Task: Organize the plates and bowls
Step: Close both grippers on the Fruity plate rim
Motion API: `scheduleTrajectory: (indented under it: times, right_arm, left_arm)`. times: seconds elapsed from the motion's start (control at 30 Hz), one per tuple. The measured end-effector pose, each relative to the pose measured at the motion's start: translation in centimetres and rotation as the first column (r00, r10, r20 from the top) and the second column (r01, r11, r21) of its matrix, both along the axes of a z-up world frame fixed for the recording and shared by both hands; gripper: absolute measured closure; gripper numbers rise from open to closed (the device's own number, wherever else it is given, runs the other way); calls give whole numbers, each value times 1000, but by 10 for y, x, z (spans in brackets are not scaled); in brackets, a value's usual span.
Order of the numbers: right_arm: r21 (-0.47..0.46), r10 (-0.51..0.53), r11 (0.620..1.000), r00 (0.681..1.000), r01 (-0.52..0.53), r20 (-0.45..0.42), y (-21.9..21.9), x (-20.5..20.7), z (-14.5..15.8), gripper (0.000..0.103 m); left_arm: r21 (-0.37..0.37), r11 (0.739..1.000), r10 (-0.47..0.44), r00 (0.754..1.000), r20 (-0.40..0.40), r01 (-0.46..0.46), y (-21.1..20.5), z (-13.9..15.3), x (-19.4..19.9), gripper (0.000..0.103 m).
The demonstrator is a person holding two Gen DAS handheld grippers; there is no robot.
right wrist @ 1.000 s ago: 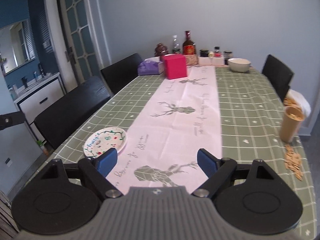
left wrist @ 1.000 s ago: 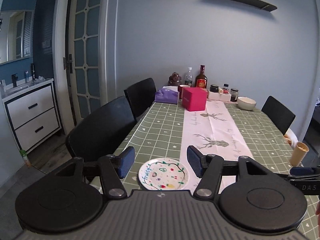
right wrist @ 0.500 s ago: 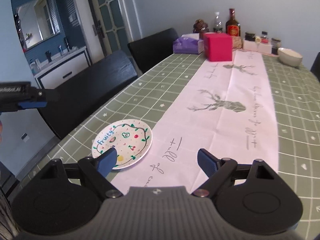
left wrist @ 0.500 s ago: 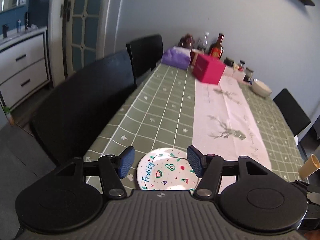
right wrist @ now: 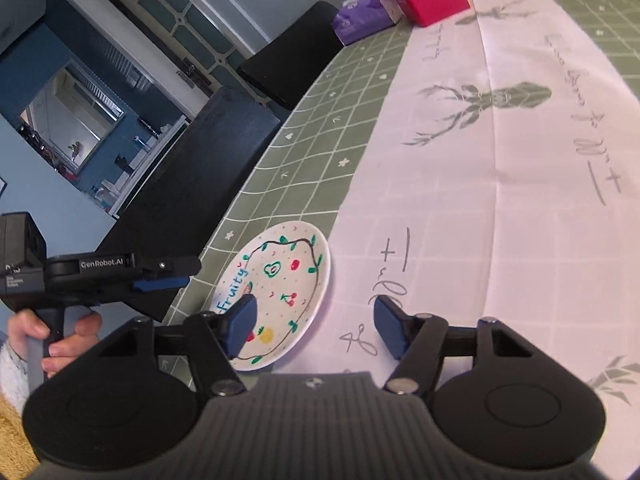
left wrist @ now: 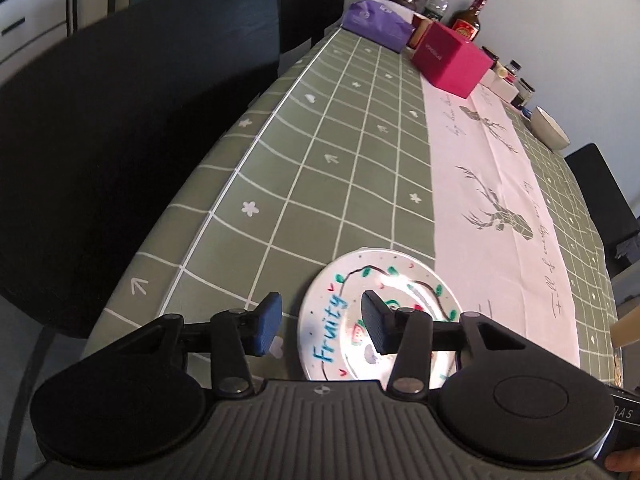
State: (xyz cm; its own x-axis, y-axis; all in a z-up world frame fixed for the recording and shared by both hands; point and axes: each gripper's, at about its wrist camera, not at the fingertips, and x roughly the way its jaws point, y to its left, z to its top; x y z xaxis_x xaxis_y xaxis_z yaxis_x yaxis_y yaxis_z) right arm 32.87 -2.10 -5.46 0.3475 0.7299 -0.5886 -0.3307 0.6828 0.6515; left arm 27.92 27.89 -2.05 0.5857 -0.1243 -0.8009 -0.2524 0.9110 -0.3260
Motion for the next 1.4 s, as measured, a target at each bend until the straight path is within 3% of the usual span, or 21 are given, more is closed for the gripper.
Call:
scheduleTrajectory:
  times: [0.07,0.17,0.23,0.33,0.5,0.57,0.77,1.0,1.23,1.3,1.4]
  right_arm:
    - [36,-6,999,999,8,-34,0,7,-8,49]
    - [109,7,994,996,4,-94,3,14,-20,50]
    - [149,17,989,992,2,-124,7,17,-26,52]
    - [163,10,987,989,15,-149,12,20,-33,54]
    - [233,-14,971,979,62,-203,13,30,-44,58]
    - [222,-23,972,974,74,-224,13,33,-46,71]
    - [245,-41,960,932,137,-359,3,42,-57,89]
    - [243,-20,965,945,103,-325,1,38,-56,91]
    - [241,-27,964,944,112,-330,2,37,-57,91]
    - [239,-38,963,941,124,-338,3,37,-57,91]
    - [229,-50,964,940,134,-338,3,35,-59,99]
  left_arm:
    - [-26,1000,11,1000,3,-11,7,-6,5,51]
    - [-100,995,27,1000,-6,-27,17,-12,9,54]
    - [-155,987,43,999,-27,-46,24,-18,11,73]
    - [-204,976,60,997,-47,-69,34,-27,12,88]
    - [-311,942,117,992,-54,-129,55,-37,13,89]
    - [-335,931,126,989,-78,-145,59,-42,14,89]
    - [-374,917,119,990,-78,-139,65,-46,12,89]
    - [-416,903,83,994,-71,-105,66,-49,14,82]
    - [-408,909,58,995,-81,-86,60,-51,16,82]
    - [-380,922,42,996,-82,-71,56,-49,17,85]
    - [-319,947,19,997,-68,-40,47,-43,17,87]
